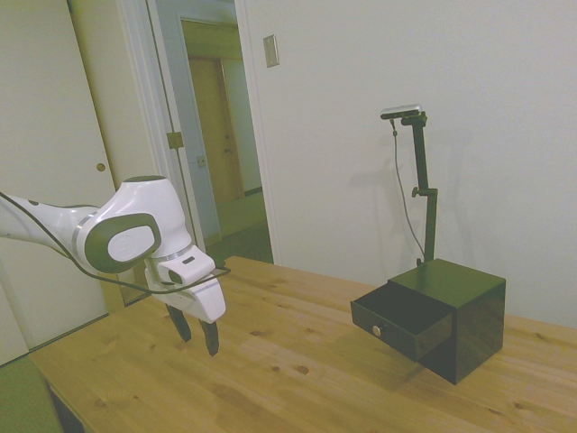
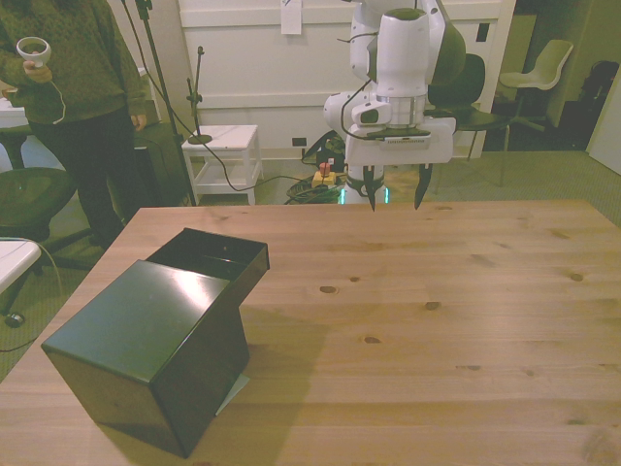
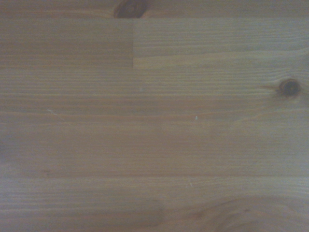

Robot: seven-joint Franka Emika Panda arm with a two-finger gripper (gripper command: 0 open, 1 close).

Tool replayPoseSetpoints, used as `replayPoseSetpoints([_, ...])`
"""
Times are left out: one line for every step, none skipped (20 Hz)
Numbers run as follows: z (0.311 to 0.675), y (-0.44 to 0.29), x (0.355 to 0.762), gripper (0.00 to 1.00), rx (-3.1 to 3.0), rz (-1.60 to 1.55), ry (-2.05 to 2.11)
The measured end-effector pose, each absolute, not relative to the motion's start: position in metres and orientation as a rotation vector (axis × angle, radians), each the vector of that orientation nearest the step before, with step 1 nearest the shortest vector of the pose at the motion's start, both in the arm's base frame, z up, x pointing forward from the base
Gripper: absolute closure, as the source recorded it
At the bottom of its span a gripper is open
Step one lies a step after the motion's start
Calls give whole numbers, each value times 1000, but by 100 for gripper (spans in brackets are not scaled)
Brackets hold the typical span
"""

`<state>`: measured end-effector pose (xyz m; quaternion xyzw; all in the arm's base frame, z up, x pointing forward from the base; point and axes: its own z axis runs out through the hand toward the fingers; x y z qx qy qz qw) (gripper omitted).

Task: Close the top drawer

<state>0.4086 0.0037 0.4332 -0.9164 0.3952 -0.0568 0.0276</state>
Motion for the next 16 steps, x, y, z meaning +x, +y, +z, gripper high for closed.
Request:
replayPoseSetpoints([433,4,409,0,-2829,-175,1220])
replayPoseSetpoints([433,4,409,0,-2826,-171,1217])
replayPoseSetpoints([433,4,409,0,-2825,-169,1217])
replayPoseSetpoints([433,3,409,0,-2823,-168,1218])
replayPoseSetpoints([433,2,409,0,-2820,-169,1222])
replayPoseSetpoints([435,0,410,0,-2814,-171,1227])
replayPoseSetpoints([437,-2,411,0,-2805,-176,1234])
replayPoseSetpoints([440,-6,412,0,-2791,-181,1245])
replayPoseSetpoints([445,-11,414,0,-2775,-189,1257])
replayPoseSetpoints([450,-16,416,0,-2758,-198,1271])
replayPoseSetpoints([455,-22,418,0,-2740,-210,1287])
replayPoseSetpoints([459,-29,421,0,-2723,-219,1304])
replayPoseSetpoints([463,-36,423,0,-2708,-225,1322])
replayPoseSetpoints([465,-43,426,0,-2693,-227,1344])
replayPoseSetpoints([467,-52,430,0,-2676,-229,1369])
replayPoseSetpoints([468,-61,434,0,-2659,-230,1397])
